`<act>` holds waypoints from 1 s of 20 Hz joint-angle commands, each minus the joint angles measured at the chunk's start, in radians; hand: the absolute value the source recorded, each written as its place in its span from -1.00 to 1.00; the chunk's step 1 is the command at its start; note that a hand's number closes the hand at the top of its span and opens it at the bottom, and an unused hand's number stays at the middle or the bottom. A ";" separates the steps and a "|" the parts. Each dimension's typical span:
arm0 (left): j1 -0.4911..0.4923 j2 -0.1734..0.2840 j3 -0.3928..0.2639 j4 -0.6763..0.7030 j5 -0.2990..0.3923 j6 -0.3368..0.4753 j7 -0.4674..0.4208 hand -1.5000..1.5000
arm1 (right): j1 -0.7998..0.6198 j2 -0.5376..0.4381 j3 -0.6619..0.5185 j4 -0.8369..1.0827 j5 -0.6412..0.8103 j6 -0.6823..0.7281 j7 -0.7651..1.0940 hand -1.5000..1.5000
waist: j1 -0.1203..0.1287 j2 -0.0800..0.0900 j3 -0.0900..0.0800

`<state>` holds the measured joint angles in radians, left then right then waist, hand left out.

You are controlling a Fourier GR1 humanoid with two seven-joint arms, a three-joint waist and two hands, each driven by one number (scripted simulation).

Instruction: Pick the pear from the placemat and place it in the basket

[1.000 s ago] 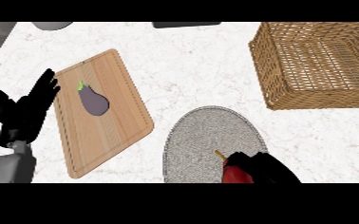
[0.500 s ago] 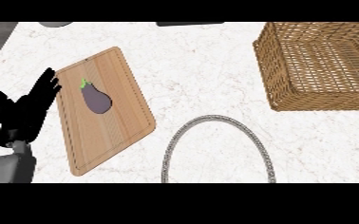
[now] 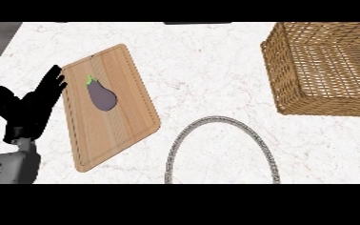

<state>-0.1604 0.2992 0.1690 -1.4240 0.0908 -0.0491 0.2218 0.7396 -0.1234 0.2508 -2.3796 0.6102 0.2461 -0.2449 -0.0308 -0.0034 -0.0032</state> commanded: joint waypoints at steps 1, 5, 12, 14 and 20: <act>-0.001 -0.019 -0.015 -0.004 -0.008 0.008 -0.006 0.00 | -0.041 0.018 -0.085 -0.311 -0.068 0.037 0.185 1.00 | 0.026 0.009 -0.002; -0.009 -0.015 -0.024 -0.007 -0.011 -0.004 -0.003 0.00 | -0.136 0.031 -0.124 -0.317 -0.066 0.033 0.285 1.00 | 0.027 0.008 -0.003; -0.035 -0.012 -0.022 0.024 -0.009 -0.016 -0.008 0.00 | -0.496 0.039 -0.249 -0.220 -0.060 0.019 0.561 1.00 | 0.040 0.008 -0.002; -0.039 -0.028 -0.043 0.003 -0.021 0.005 0.040 0.00 | -0.608 0.001 -0.318 -0.176 -0.030 0.004 0.621 1.00 | 0.042 0.006 -0.002; -0.052 -0.038 -0.044 0.015 -0.040 0.021 0.010 0.00 | -1.036 -0.193 -0.584 0.108 -0.188 0.089 0.823 1.00 | 0.043 0.005 0.001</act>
<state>-0.2141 0.2730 0.1339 -1.4077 0.0649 -0.0405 0.2378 -0.0912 -0.2170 -0.1852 -2.3160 0.5179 0.2762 0.4383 0.0131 0.0035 -0.0039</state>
